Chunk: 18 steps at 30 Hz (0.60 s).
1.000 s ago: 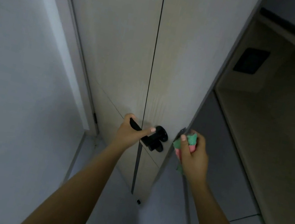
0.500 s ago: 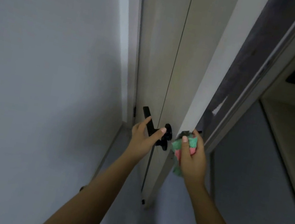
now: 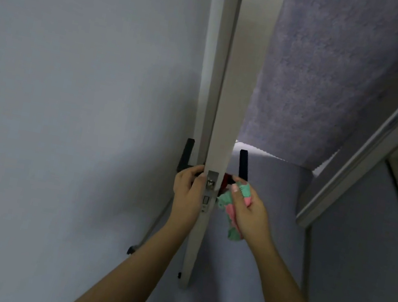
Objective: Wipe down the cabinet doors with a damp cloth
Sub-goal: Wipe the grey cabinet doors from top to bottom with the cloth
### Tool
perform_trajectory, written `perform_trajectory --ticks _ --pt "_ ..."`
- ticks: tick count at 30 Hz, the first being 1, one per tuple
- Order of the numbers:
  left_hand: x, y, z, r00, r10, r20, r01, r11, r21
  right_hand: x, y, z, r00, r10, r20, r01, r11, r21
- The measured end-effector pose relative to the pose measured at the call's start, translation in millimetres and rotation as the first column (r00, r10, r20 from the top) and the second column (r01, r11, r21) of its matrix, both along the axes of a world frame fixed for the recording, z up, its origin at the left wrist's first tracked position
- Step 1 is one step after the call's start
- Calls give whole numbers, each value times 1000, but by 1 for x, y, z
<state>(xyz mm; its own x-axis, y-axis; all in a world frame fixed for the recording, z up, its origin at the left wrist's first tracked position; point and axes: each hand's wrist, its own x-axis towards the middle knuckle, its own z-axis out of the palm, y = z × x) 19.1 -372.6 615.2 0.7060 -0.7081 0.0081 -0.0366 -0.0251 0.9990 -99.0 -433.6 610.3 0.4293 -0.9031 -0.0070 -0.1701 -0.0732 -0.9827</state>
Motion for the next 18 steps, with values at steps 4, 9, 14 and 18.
perform_trajectory --ticks 4,9,14,18 --pt "12 11 12 995 58 -80 -65 994 -91 16 -1 5 994 103 -24 -103 995 -15" --pt "30 18 11 975 186 -119 -196 978 -77 40 -10 8 973 230 -6 -230 973 20" --pt "45 22 21 940 306 -152 -319 945 -70 64 -19 19 934 356 -26 -356 935 -6" --pt "65 23 14 907 389 -162 -395 919 -6 79 -27 17 900 434 -33 -434 901 9"
